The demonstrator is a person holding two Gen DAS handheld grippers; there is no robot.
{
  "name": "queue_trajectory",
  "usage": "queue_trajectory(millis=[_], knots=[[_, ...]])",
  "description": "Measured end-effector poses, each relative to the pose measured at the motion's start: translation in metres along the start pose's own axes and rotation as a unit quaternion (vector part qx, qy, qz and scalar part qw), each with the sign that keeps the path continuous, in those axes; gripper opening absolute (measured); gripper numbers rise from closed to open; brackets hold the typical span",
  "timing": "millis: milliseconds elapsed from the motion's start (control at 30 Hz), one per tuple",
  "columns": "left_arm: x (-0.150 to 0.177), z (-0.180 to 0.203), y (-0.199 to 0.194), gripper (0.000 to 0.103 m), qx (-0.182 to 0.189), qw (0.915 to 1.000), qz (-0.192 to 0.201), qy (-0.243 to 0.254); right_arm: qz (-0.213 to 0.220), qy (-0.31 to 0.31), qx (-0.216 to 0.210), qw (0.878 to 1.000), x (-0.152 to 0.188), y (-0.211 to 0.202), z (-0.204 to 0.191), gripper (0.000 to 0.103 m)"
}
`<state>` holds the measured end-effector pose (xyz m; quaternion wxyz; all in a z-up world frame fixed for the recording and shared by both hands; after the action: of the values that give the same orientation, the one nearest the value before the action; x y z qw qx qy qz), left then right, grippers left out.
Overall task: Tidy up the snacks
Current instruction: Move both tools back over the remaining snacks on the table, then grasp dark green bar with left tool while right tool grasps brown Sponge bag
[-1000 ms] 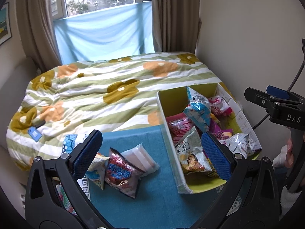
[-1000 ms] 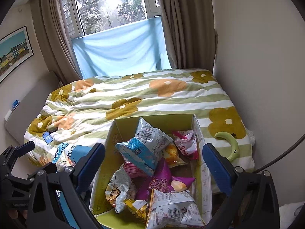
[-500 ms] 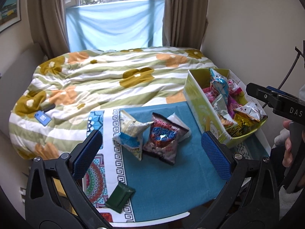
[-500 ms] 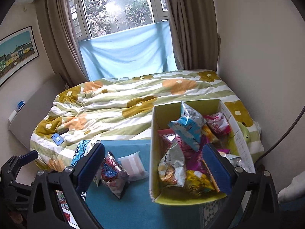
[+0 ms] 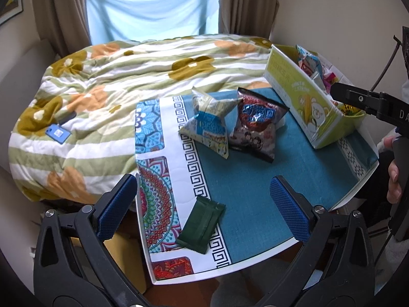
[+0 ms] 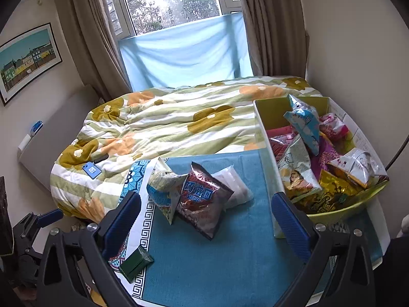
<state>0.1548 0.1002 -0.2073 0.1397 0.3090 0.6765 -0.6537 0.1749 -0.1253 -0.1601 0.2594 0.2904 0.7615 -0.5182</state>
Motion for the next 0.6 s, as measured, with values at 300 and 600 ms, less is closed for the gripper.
queue_trajectory(millis=[300,600], knots=[[0.068,0.006,0.081,0.091,-0.001,0.9964,-0.076,0.037,-0.042,0.015,-0.013,0.999,0.048,0.066,0.004,0.102],[0.091,0.018,0.12,0.071,0.001,0.9904,-0.111,0.082,-0.068,0.028,0.001,0.997,0.08,0.116,0.018,0.102]])
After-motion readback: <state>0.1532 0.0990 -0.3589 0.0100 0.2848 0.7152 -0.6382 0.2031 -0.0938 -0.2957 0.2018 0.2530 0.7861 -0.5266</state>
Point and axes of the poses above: each gripper's, at about its wrist camera, not at the fingertips, and y roughly the way its jaws point, z to its right, x to its underside, the point moved 5 cm from there along y, roughly the way its jaws point, and after that the axes turned 10 degrees about -x, right-handed, at the moved point
